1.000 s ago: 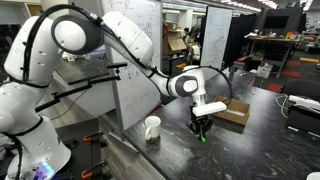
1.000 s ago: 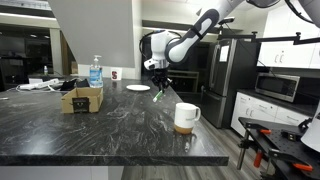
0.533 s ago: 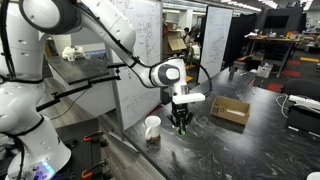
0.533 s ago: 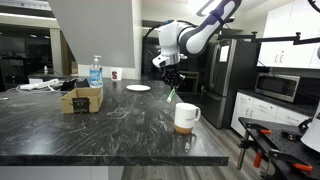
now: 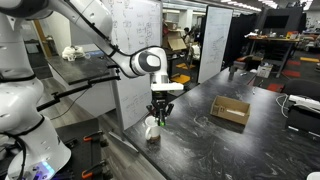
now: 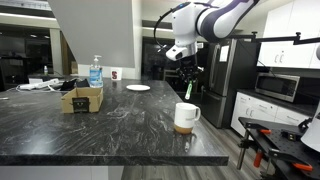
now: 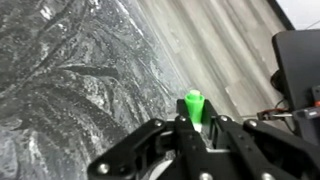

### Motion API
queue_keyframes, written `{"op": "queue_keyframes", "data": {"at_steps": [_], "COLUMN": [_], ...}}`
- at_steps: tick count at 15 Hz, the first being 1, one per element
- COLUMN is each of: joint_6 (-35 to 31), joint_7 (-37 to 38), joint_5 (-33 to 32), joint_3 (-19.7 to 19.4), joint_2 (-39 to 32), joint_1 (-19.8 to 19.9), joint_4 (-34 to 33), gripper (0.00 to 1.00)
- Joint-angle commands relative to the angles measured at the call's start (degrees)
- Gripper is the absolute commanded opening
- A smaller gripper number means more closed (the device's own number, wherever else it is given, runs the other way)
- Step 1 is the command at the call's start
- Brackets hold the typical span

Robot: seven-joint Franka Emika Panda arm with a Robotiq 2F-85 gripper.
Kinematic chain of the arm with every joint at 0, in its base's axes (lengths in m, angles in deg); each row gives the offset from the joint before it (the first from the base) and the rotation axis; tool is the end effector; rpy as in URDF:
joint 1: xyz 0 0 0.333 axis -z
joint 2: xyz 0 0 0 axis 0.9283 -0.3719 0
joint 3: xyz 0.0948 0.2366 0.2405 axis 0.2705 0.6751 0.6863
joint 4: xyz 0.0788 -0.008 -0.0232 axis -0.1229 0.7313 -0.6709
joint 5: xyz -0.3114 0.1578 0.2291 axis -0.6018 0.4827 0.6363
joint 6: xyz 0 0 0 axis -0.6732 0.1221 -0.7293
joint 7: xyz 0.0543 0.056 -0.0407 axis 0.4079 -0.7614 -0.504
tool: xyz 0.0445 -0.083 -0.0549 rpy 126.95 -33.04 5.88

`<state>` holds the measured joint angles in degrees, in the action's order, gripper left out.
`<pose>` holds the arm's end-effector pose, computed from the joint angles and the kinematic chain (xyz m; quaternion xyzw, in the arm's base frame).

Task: Put the marker in the mug

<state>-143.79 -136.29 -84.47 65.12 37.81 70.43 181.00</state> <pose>0.5379 -0.0675 0.3041 0.7171 0.6443 -0.2311 0.1315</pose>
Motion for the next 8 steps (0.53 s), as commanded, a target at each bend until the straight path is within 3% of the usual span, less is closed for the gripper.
{"op": "queue_keyframes", "data": {"at_steps": [1, 8], "joint_6": [1.94, 7.02], "joint_7": [3.27, 11.81], "joint_5": [-1.55, -9.10], "joint_3": [1.89, 4.57], "joint_2": [2.63, 0.19], "joint_1": [-1.66, -5.34], "joint_4": [2.24, 1.77], "gripper": [0.05, 0.05]}}
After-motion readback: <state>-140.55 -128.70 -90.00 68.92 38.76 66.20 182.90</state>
